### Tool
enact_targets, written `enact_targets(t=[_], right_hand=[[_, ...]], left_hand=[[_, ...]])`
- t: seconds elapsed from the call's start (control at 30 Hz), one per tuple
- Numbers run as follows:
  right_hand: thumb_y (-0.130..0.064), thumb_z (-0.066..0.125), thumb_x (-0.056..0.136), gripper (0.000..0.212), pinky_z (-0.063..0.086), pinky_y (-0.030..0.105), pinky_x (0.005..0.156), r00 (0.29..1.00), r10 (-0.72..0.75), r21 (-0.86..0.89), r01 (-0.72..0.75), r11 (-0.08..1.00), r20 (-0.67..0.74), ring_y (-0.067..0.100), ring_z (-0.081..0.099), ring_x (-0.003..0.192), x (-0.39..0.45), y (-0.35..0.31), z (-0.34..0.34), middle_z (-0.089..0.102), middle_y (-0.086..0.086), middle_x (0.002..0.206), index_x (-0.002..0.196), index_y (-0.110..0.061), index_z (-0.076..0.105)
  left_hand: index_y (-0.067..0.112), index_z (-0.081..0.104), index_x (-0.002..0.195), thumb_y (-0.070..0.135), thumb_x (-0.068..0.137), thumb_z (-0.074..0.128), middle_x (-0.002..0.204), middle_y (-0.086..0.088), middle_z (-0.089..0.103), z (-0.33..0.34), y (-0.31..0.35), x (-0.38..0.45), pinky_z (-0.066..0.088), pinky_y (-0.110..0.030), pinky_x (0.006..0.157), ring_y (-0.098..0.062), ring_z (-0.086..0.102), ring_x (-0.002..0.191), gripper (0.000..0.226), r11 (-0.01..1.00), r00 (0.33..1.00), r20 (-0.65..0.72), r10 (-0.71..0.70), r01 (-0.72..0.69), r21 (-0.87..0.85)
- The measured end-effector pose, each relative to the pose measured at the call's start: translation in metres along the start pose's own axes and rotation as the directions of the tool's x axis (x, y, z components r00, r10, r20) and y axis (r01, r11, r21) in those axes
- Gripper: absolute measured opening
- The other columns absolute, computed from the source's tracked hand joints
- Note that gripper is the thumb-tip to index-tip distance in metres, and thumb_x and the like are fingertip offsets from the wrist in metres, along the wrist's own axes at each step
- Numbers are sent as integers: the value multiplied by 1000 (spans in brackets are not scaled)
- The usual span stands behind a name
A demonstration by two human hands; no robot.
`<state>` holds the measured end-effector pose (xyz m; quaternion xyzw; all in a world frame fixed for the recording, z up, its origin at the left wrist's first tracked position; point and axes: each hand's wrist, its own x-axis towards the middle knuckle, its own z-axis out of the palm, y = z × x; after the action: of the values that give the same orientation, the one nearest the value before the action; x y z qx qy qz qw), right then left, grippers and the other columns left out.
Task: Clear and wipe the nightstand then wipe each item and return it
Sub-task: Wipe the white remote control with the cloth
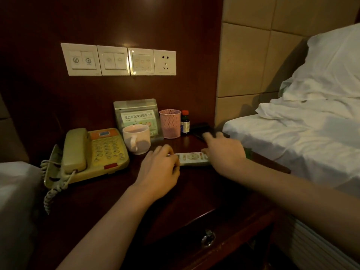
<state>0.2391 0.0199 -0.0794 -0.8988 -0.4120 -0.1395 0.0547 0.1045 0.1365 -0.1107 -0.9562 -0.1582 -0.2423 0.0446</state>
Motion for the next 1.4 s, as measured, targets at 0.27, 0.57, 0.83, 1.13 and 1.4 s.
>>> enact_targets(t=[0.27,0.57,0.83,1.13,1.4], right_hand=[[-14,40,98,27,39,31,59,928,-372,-380,354,854,29,23,62,92,7,-45,30,63,7,106,121,-10,52],[-13,37,98,35,44,35,69,928,-372,-375,335,864,-28,27,63,100,107,-27,61,65,7,112,131,-19,48],[-8,42,96,43,50,37,79,954,-285,-304,246,920,-94,28,61,106,146,-15,82,59,8,124,133,-30,49],[-43,53,92,38,49,38,71,987,-154,24,155,988,-52,29,59,94,93,-7,73,54,10,118,120,-17,46],[-52,38,96,33,38,32,65,969,-246,129,239,962,38,21,55,91,-28,19,32,50,-3,94,100,-23,52]], left_hand=[[21,52,127,39,96,43,132,-2,46,-1,-8,2,37,-34,96,-19,45,120,37,987,955,266,-129,97,130],[24,30,144,55,97,31,146,-9,34,-1,-24,2,28,-42,110,-27,35,133,57,954,836,461,-298,253,159],[18,42,136,53,98,27,139,-9,42,-1,-18,7,30,-43,108,-26,40,128,54,957,859,436,-268,186,223],[16,51,126,51,98,33,127,-8,53,-1,-13,7,40,-39,92,-25,52,115,48,951,907,364,-213,107,289],[20,59,112,31,99,39,110,-1,61,-3,51,-24,41,-33,83,-21,57,104,27,977,997,79,19,-35,209]])
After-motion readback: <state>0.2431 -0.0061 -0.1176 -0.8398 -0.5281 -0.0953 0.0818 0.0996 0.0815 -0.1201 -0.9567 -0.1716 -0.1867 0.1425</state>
